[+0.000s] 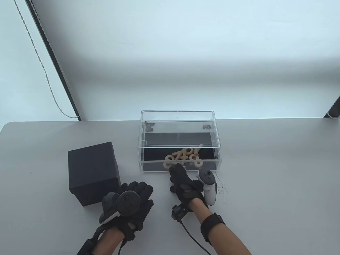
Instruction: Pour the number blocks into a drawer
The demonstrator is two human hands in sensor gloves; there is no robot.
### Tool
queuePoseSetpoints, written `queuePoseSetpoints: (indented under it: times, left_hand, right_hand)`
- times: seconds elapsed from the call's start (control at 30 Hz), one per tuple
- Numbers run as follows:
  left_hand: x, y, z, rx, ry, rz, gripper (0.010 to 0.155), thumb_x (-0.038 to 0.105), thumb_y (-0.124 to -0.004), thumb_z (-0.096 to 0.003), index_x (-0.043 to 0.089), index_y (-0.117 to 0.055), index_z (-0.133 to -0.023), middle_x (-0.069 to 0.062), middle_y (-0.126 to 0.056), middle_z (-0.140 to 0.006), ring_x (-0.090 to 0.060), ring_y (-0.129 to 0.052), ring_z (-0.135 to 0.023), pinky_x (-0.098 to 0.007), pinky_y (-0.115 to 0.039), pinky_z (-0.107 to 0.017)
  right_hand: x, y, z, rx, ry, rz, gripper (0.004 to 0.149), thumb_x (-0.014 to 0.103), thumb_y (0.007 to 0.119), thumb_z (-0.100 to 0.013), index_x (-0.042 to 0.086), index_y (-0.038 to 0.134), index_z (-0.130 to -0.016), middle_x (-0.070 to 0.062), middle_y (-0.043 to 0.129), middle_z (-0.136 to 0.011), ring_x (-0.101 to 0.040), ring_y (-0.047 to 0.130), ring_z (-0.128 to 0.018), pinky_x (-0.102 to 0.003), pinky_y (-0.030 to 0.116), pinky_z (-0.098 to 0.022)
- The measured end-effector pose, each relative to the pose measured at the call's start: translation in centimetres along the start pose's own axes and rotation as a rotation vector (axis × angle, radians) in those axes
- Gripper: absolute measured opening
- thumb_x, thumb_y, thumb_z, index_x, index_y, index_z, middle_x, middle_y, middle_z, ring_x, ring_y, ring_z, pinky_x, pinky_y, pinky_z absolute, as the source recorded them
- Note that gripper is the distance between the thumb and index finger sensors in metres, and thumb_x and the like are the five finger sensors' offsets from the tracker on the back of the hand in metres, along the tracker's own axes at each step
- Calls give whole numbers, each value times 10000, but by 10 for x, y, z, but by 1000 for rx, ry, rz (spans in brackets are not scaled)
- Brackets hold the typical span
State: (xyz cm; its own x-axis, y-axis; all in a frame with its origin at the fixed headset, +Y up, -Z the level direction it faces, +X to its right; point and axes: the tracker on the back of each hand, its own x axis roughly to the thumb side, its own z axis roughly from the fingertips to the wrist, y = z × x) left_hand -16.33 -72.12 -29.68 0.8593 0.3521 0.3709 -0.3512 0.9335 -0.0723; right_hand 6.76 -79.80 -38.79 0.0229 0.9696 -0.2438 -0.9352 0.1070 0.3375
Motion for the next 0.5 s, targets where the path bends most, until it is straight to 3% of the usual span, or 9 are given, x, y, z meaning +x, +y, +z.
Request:
queuePoseSetpoints:
  times: [0.5]
  left_hand:
    - [-4,1,-1,-16,18,7,659,563,-631,-471,217,-636,-1033,-148,-661,-1139,-439,-569,-1035,-686,-353,-751]
  right_hand:
    - [6,-8,-31,-34,0,19,903,628,600,-523,75,95,-1028,-334,-22,-1009,-572,271,-966,-717,443,-661]
